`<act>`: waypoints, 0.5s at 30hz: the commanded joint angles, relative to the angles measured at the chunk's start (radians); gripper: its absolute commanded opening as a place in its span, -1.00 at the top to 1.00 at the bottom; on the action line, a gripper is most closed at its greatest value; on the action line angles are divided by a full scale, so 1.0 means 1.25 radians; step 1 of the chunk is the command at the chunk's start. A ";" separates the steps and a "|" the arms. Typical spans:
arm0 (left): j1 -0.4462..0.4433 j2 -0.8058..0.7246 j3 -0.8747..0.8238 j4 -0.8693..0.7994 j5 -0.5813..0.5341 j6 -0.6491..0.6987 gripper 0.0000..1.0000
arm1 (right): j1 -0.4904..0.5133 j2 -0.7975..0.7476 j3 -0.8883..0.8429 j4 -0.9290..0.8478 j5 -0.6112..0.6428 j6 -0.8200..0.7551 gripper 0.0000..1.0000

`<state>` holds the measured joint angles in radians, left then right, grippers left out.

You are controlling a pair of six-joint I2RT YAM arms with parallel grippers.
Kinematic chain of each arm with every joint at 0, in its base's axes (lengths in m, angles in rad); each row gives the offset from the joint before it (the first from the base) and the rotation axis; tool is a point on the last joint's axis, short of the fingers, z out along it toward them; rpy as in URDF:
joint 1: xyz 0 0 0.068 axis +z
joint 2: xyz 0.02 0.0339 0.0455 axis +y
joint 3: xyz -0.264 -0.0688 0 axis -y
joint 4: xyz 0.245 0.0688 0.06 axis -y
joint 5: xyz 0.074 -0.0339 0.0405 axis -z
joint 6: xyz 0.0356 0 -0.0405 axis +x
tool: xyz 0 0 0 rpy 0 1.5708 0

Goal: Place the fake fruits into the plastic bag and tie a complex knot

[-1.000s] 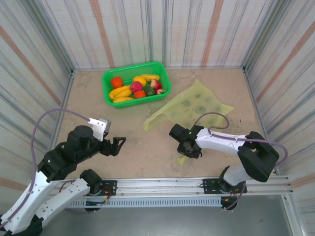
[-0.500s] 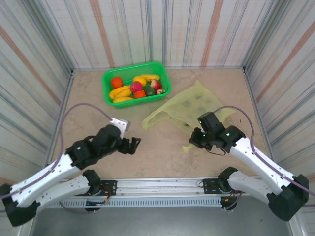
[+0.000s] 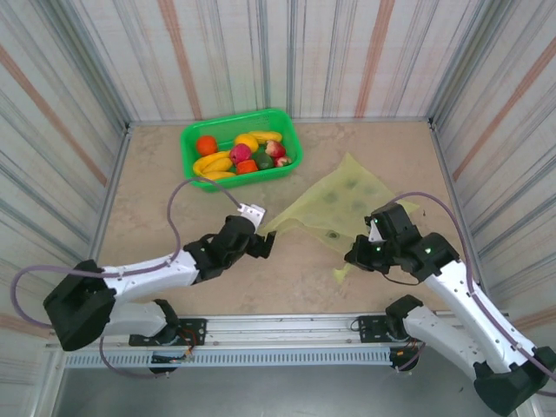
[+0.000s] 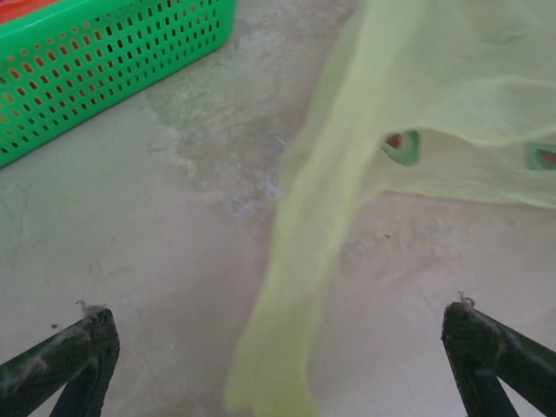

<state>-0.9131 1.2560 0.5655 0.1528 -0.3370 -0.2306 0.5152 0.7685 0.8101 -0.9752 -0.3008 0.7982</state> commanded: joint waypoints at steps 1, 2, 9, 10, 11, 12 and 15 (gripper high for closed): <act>0.026 0.037 -0.038 0.175 0.062 0.035 -0.87 | -0.015 -0.009 0.021 -0.034 -0.040 -0.044 1.00; 0.035 0.048 -0.055 0.220 0.113 0.025 -0.86 | -0.019 -0.009 0.022 -0.032 -0.046 -0.048 1.00; 0.040 0.129 -0.123 0.390 0.200 0.015 -0.73 | -0.034 -0.006 0.023 -0.015 -0.068 -0.067 1.00; 0.040 0.132 -0.145 0.418 0.188 0.007 -0.70 | -0.037 -0.006 0.023 -0.011 -0.072 -0.067 1.00; 0.040 0.135 -0.178 0.464 0.172 0.000 -0.67 | -0.039 -0.006 0.023 -0.007 -0.078 -0.069 1.00; 0.040 0.142 -0.204 0.503 0.158 -0.006 -0.63 | -0.040 -0.006 0.023 -0.002 -0.084 -0.068 1.00; 0.035 0.174 -0.216 0.532 0.165 0.001 -0.52 | -0.044 -0.009 0.019 0.019 -0.102 -0.067 1.00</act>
<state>-0.8696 1.4433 0.3119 0.6937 -0.1268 -0.2279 0.4690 0.7647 0.8101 -0.9672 -0.3897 0.7464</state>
